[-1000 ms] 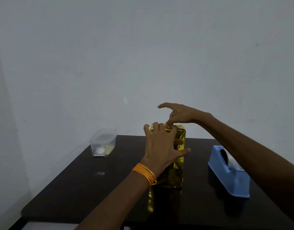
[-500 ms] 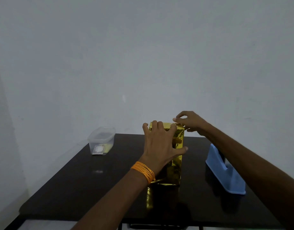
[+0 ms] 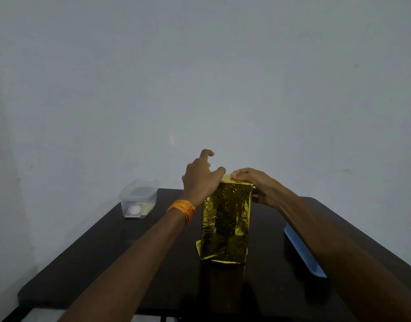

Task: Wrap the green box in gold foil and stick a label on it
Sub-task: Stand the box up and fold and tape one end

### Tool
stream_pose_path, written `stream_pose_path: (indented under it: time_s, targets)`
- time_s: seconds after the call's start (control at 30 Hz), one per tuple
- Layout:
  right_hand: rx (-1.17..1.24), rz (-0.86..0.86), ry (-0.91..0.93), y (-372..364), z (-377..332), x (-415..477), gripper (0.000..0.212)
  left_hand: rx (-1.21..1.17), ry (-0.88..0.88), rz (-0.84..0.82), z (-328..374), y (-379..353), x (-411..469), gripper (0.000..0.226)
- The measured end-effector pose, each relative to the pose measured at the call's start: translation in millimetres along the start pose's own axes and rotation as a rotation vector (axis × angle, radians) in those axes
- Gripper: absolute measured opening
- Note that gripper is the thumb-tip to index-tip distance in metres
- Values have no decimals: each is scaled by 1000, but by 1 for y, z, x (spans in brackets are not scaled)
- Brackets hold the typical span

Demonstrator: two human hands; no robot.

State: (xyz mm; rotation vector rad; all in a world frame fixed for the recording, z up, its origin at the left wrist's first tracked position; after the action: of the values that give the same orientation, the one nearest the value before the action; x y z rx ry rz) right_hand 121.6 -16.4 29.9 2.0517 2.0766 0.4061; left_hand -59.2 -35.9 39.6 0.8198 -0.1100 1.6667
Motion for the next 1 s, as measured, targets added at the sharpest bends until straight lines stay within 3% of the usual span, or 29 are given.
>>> stream_pose_path:
  time_s: [0.1, 0.23, 0.43, 0.57, 0.77, 0.87, 1.0]
  targets:
    - [5, -4, 4, 0, 3, 3, 31, -399, 328, -217, -8, -2, 25, 56]
    - [9, 33, 36, 2, 5, 7, 27, -633, 557, -380, -9, -10, 35, 49]
    - [1, 17, 55, -1, 6, 10, 35, -700, 528, -354, -19, -7, 31, 32]
    - [17, 21, 51, -1, 7, 7, 35, -751, 560, -389, -17, -6, 28, 40]
    - [41, 6, 51, -1, 7, 5, 32, -806, 565, -306, -23, -10, 25, 24]
    - [32, 7, 42, -2, 8, 7, 34, -824, 576, -370, -23, -6, 24, 25]
    - [36, 23, 31, -2, 13, 11, 32, -982, 500, -306, -31, -9, 11, 29]
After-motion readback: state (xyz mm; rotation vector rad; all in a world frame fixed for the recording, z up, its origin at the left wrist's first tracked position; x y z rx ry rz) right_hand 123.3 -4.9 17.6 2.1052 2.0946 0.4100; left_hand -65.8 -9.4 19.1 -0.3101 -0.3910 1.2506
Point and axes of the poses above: each hand's wrist, its own x-axis towards the middle knuckle, its own y-axis out of the back of the hand, z = x × y, the point moved 1 cm from there along x, towards the middle knuckle, and after that the axes turned 9 degrees about -x, right-handed, at the moved point
